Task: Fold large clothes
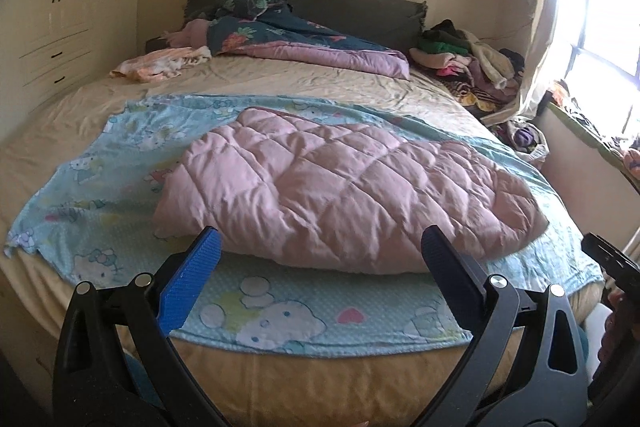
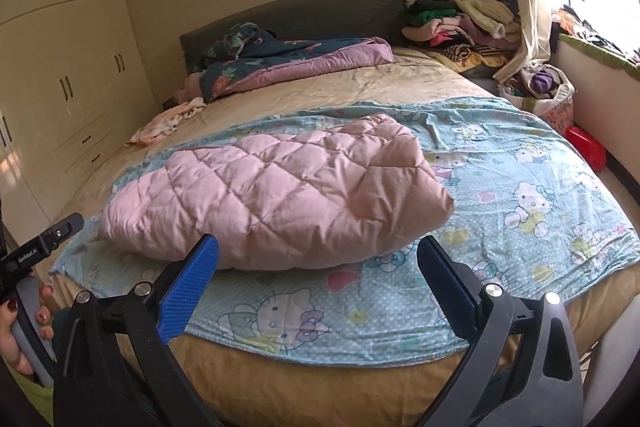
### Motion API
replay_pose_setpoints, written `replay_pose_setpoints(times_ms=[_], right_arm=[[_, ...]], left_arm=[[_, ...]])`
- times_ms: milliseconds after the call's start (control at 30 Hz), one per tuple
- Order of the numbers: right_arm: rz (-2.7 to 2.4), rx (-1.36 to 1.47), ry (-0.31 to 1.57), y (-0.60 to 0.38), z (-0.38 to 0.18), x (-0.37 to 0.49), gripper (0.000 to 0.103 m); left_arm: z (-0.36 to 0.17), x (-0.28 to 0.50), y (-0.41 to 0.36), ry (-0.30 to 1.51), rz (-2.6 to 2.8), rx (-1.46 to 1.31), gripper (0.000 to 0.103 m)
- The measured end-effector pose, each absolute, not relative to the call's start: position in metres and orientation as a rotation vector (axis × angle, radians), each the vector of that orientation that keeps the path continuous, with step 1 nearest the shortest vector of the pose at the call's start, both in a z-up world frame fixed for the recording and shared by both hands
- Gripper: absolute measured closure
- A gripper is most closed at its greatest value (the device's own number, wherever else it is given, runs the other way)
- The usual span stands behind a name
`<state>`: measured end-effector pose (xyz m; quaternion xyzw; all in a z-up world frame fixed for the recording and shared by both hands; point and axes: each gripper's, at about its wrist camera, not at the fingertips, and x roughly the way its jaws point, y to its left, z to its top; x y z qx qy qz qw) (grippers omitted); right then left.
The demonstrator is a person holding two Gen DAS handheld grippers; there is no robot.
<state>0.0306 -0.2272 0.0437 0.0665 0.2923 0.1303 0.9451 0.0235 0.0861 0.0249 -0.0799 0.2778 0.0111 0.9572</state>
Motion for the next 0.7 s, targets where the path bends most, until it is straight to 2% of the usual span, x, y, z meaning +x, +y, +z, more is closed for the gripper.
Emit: replay_pose_setpoints(times_ms=[467, 700], right_arm=[[0.349, 0.085, 0.649, -0.188, 0.008, 0.006, 0.004], [0.365, 0.069, 0.647, -0.179, 0.007, 0.006, 0.004]], left_arm=[[-0.008, 0.007, 0.05, 0.596, -0.036, -0.119, 0.009], [-0.012, 0.008, 0.047, 0.613, -0.045, -0.11, 0.009]])
